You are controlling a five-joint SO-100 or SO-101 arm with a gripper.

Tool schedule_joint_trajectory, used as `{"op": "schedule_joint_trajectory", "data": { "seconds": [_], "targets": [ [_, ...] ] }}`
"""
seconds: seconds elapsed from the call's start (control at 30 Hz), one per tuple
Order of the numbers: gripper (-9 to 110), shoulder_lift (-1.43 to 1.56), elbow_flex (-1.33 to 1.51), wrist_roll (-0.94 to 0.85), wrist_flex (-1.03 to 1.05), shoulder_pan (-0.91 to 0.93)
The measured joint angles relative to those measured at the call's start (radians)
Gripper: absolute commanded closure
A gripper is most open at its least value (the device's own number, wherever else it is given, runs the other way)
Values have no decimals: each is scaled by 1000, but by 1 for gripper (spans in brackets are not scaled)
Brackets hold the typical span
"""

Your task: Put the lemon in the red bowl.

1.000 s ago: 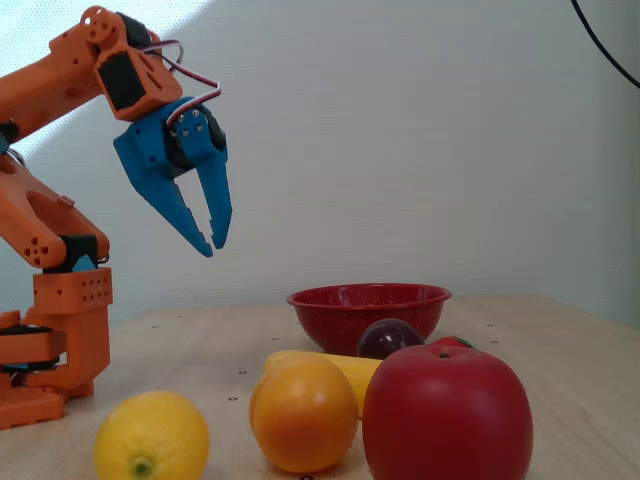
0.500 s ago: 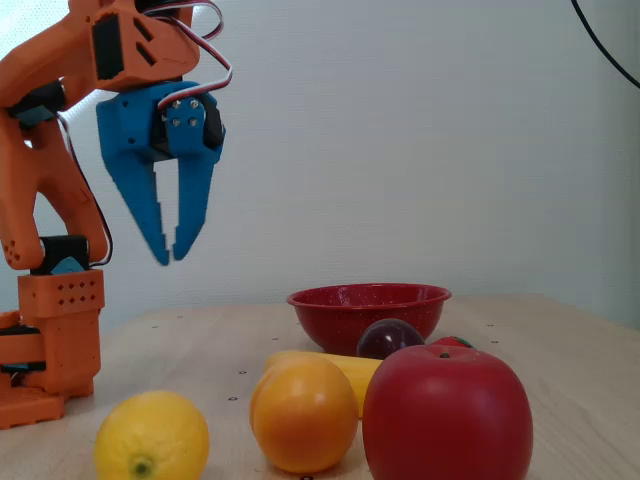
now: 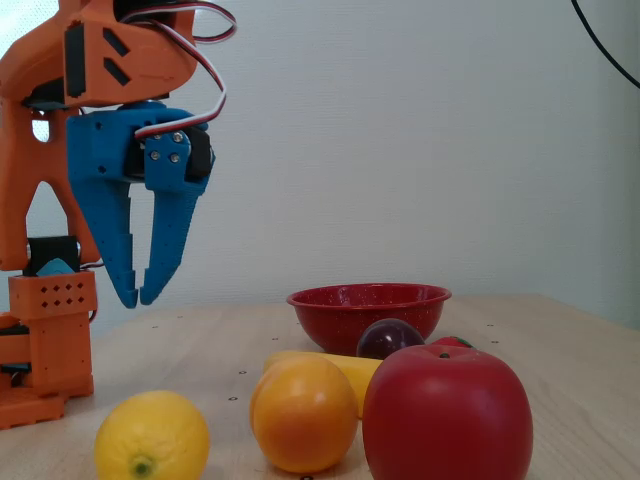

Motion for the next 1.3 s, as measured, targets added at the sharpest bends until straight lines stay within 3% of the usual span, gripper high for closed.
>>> {"op": "schedule_joint_trajectory", "data": {
  "seconds": [0.2, 0.73, 1.3],
  "targets": [
    [92, -101, -40, 48, 0, -38],
    [46, -190, -81, 270, 11, -143],
    [32, -207, -81, 425, 14, -282]
  ]
}}
